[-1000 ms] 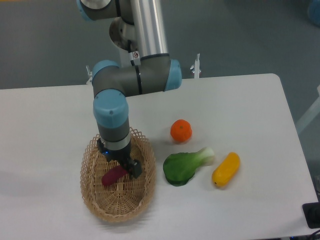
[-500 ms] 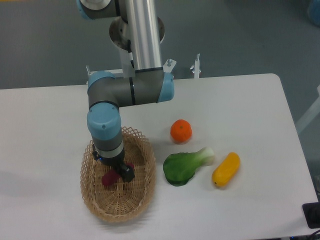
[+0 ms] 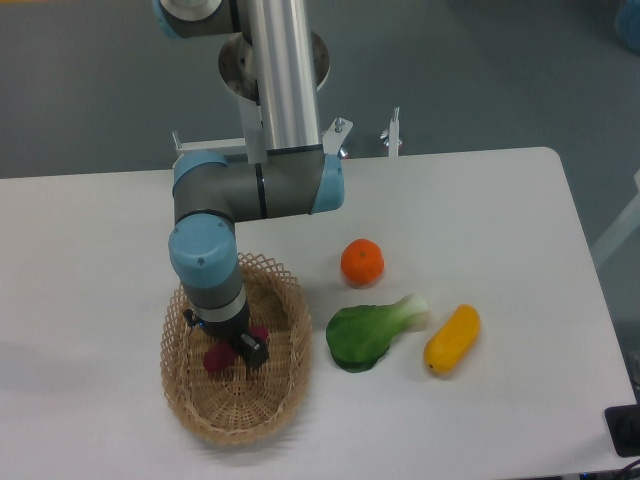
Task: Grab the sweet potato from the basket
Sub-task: 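Lower the gripper onto the sweet potato and close on it, then lift the sweet potato out of the basket and carry it up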
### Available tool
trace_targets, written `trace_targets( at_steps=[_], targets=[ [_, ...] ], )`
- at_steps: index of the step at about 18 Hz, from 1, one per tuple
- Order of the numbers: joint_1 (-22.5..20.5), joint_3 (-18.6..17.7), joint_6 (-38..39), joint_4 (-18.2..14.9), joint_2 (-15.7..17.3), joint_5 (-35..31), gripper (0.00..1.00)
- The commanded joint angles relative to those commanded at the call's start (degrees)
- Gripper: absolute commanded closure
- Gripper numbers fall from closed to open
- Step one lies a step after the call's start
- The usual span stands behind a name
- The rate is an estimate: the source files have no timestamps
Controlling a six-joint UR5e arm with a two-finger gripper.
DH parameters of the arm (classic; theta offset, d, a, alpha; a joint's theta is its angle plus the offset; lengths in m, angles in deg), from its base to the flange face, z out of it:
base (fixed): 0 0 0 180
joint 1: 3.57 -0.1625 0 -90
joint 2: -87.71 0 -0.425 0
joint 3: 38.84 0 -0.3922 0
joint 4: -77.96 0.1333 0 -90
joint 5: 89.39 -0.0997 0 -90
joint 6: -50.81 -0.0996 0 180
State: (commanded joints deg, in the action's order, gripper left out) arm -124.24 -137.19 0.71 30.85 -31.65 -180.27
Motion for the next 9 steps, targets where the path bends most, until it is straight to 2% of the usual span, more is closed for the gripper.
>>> trace_targets(
  at_steps=[2, 9],
  targets=[
    [0.0, 0.17, -0.26, -0.09, 0.17, 0.0, 0.68],
    [-0.09, 1.05, -0.35, -0.52, 1.49, 0.17, 0.72]
  ],
)
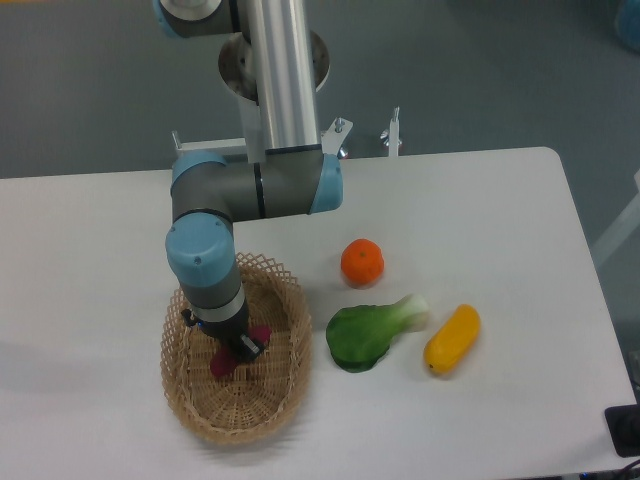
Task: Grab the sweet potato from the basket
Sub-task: 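Lift the sweet potato out of the basket and carry it up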
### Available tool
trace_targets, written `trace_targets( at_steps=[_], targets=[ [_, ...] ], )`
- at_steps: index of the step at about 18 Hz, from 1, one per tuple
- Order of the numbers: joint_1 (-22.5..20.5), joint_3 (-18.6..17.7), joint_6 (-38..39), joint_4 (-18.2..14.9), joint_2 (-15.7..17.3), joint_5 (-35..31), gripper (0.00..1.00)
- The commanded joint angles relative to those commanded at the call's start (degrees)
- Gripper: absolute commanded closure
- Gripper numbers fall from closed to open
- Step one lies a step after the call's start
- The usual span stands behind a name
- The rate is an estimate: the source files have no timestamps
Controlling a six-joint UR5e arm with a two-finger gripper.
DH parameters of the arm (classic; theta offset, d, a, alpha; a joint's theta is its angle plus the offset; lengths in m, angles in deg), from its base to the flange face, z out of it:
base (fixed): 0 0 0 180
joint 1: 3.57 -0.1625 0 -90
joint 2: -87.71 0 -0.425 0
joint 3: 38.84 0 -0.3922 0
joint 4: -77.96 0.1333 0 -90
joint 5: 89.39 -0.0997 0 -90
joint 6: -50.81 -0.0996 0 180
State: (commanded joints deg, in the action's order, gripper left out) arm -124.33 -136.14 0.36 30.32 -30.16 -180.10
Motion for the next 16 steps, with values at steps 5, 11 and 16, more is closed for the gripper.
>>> trace_targets(
  at_steps=[5, 11, 16],
  targets=[
    [-1.75, 3.87, -0.18, -0.97, 2.81, 0.53, 0.72],
    [-7.72, 10.02, -0.88, -6.5, 5.89, 3.69, 0.72],
    [-15.89, 11.61, -8.51, -13.0, 9.23, 7.29, 0.71]
  ],
)
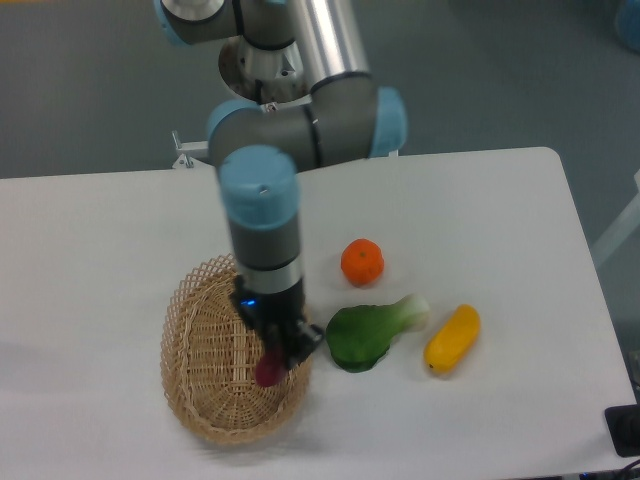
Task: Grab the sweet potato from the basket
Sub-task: 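Lift the sweet potato out of the basket and carry it up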
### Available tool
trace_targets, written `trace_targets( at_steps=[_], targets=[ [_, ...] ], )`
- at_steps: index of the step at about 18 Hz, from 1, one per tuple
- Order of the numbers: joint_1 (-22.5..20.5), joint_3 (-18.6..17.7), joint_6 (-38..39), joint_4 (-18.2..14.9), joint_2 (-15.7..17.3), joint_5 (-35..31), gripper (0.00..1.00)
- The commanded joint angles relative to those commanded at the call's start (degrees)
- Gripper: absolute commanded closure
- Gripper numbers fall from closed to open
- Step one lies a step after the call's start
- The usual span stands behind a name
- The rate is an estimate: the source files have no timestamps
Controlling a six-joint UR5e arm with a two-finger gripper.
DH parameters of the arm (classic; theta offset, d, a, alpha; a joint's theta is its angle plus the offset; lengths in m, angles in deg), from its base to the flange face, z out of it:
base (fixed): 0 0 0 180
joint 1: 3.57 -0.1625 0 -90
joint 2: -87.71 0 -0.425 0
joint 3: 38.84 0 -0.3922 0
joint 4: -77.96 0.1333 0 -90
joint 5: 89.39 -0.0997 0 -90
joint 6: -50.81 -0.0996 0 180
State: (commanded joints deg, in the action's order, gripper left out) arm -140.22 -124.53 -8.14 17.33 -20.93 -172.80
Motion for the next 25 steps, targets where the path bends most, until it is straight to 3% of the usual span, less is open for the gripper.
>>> trace_targets(
  at_steps=[7, 14, 25],
  targets=[
    [-10.46, -0.35, -13.71, -6.07, 2.2, -0.26, 0.71],
    [-18.2, -2.19, -24.09, -6.52, 3.7, -0.53, 0.72],
    [-19.18, -2.11, -26.04, -6.34, 3.7, -0.53, 0.71]
  ],
)
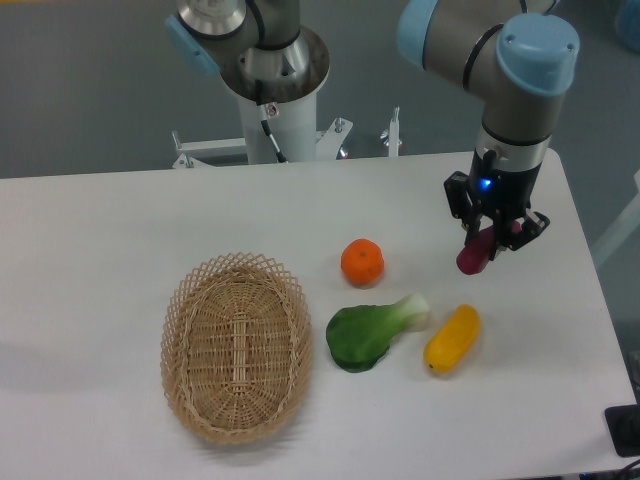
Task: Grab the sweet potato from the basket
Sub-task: 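Lift the sweet potato out of the basket and carry it up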
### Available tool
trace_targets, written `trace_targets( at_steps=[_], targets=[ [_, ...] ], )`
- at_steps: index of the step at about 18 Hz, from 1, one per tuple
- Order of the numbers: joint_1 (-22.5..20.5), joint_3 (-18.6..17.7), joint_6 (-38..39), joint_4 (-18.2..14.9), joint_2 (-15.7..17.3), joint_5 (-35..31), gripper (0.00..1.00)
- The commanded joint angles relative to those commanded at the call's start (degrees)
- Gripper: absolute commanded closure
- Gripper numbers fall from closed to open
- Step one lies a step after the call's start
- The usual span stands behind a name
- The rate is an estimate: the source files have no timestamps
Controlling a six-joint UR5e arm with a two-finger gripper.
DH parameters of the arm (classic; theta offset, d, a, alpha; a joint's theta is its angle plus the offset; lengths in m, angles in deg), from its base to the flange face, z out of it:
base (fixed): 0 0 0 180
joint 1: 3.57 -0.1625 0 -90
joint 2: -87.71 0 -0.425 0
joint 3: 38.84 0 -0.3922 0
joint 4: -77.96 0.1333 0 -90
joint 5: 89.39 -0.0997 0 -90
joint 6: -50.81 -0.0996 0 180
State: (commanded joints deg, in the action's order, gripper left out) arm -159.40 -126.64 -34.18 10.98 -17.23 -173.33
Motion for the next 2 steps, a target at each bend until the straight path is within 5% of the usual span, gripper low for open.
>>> trace_targets(
  at_steps=[2],
  targets=[
    [0.0, 0.0, 0.0, 0.17, 0.0, 0.0, 0.71]
  ],
)
